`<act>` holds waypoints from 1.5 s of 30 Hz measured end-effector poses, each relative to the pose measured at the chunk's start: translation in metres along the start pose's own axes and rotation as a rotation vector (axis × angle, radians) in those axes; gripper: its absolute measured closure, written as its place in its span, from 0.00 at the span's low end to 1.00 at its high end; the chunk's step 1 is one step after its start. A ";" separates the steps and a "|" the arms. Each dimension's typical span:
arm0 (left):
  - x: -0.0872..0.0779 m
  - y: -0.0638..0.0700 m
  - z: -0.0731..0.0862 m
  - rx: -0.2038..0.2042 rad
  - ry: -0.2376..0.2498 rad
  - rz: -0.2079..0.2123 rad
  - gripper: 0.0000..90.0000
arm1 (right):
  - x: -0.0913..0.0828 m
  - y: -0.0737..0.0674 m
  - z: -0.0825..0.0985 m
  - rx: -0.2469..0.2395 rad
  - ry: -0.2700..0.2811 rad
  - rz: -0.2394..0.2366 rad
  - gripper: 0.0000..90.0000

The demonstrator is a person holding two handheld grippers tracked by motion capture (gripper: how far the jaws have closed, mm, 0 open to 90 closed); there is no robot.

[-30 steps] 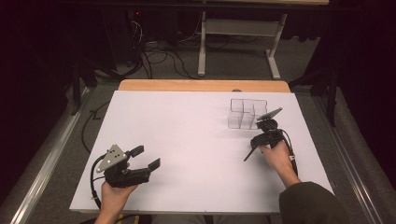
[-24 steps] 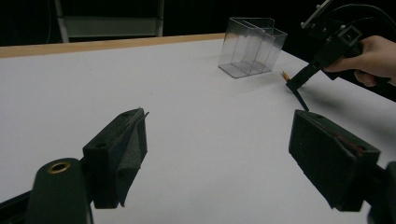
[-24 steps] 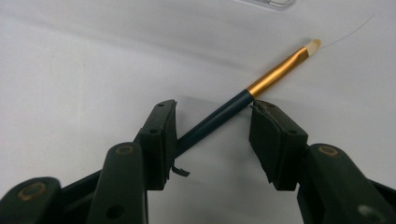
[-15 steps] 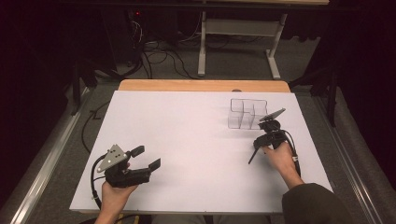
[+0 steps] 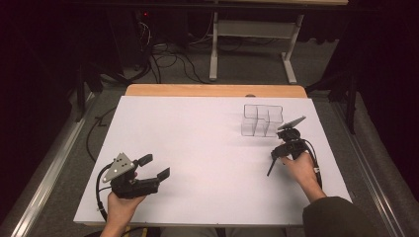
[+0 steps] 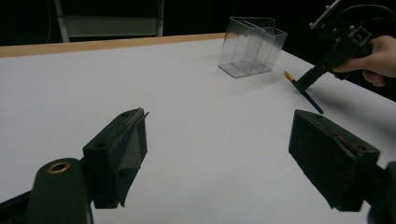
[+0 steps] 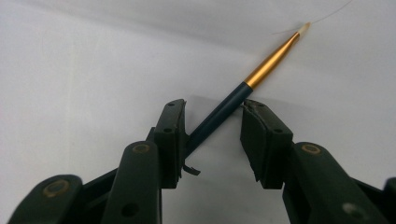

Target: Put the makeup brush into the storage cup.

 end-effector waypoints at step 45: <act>0.000 0.000 0.000 0.004 -0.002 -0.002 0.22 | -0.001 0.008 0.005 -0.124 -0.016 0.039 0.91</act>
Point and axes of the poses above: each handheld gripper's, and its own axes: x roughly forward along the jaws, z roughly out of its underside, y roughly to its right, the point moved 6 cm from there along x, roughly forward along the jaws, and after that the axes turned 1 degree about -y, right-handed, at the moved point
